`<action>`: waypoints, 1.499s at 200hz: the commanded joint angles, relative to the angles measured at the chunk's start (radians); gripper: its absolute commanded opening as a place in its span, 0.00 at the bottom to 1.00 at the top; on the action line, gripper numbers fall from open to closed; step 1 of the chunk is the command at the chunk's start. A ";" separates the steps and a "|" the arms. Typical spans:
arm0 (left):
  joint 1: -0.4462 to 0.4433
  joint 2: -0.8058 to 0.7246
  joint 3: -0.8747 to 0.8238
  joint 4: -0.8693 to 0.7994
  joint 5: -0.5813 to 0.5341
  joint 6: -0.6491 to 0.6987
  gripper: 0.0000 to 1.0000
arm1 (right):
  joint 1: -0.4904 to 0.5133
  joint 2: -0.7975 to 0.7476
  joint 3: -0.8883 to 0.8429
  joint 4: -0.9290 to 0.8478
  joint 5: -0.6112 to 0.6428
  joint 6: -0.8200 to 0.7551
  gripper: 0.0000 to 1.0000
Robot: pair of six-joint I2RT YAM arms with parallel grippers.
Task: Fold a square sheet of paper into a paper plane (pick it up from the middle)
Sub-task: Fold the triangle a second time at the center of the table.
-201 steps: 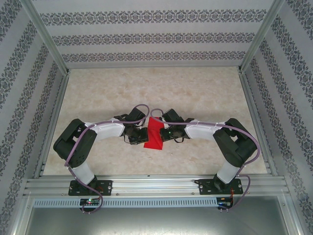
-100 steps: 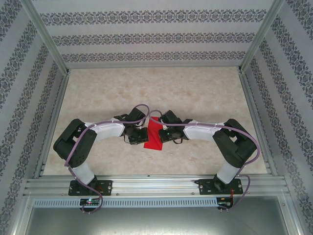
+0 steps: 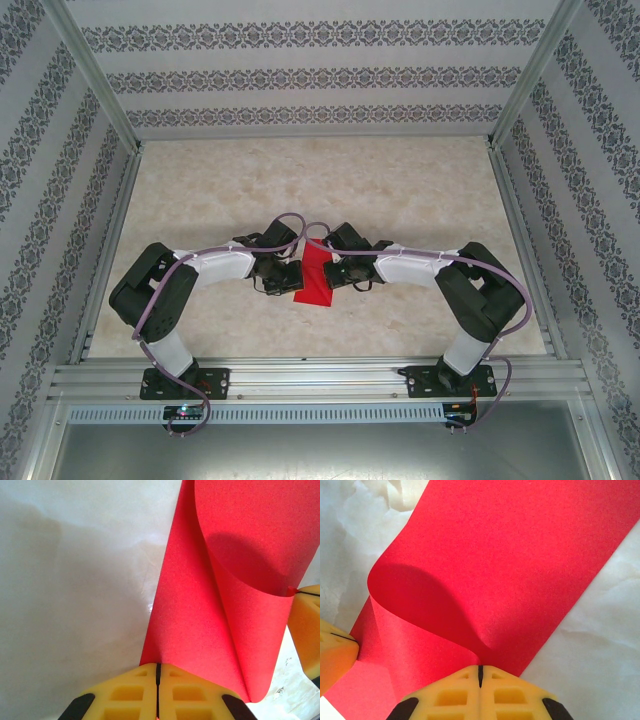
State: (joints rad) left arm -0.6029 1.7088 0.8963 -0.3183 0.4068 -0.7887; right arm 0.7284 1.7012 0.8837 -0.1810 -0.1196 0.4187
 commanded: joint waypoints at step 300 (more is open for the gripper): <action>0.060 -0.168 -0.132 0.238 0.038 -0.139 0.00 | -0.003 0.052 -0.020 -0.013 0.037 0.018 0.05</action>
State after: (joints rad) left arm -0.5869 1.5600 0.8417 -0.2718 0.3492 -0.8333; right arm 0.7288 1.7142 0.8749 -0.1699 -0.1085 0.4206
